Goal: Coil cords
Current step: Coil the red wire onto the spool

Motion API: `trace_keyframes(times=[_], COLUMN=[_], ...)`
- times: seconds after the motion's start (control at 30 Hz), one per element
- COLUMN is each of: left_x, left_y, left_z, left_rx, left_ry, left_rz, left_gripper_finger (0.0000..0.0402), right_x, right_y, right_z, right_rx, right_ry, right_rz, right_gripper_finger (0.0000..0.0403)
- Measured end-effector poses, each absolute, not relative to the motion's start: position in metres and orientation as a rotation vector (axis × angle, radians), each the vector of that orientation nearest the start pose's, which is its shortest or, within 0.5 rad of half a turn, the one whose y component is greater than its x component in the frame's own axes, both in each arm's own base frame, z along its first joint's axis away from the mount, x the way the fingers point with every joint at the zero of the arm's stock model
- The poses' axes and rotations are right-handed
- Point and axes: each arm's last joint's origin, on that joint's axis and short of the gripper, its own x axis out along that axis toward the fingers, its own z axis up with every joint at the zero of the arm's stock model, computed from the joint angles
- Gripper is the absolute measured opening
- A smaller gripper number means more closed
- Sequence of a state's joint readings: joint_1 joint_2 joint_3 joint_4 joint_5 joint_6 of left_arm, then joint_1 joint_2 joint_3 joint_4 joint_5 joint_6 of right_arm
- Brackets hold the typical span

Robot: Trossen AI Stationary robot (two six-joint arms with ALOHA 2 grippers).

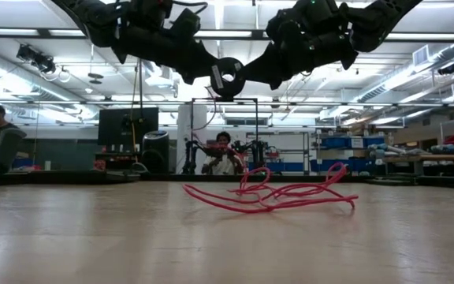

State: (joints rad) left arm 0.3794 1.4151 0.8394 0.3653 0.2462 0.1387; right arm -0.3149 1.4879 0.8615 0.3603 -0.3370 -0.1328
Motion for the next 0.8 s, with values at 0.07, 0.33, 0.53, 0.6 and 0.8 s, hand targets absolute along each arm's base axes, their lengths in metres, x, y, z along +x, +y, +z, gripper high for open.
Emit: trace_keyframes(times=[0.07, 0.33, 0.53, 0.6, 0.8], left_x=[0.291, 0.288, 0.287, 0.287, 0.288], left_y=[0.109, 0.115, 0.116, 0.117, 0.118], left_z=[0.261, 0.257, 0.254, 0.255, 0.260], left_rx=[0.073, 0.059, 0.069, 0.072, 0.088], left_ry=[0.212, 0.259, 0.286, 0.282, 0.236], left_rz=[0.121, 0.150, 0.179, 0.194, 0.217], left_gripper_finger=[0.0002, 0.0001, 0.0000, 0.0000, 0.0000], right_x=[0.310, 0.297, 0.269, 0.259, 0.260], right_y=[-0.092, -0.099, -0.100, -0.101, -0.098], right_z=[0.247, 0.261, 0.280, 0.280, 0.249], right_rx=[-0.029, 0.004, 0.018, 0.057, 0.180], right_ry=[0.249, 0.239, 0.301, 0.362, 0.449], right_rz=[0.033, -0.007, -0.114, -0.155, -0.149], right_gripper_finger=[0.0061, 0.0113, 0.0114, 0.0114, 0.0114])
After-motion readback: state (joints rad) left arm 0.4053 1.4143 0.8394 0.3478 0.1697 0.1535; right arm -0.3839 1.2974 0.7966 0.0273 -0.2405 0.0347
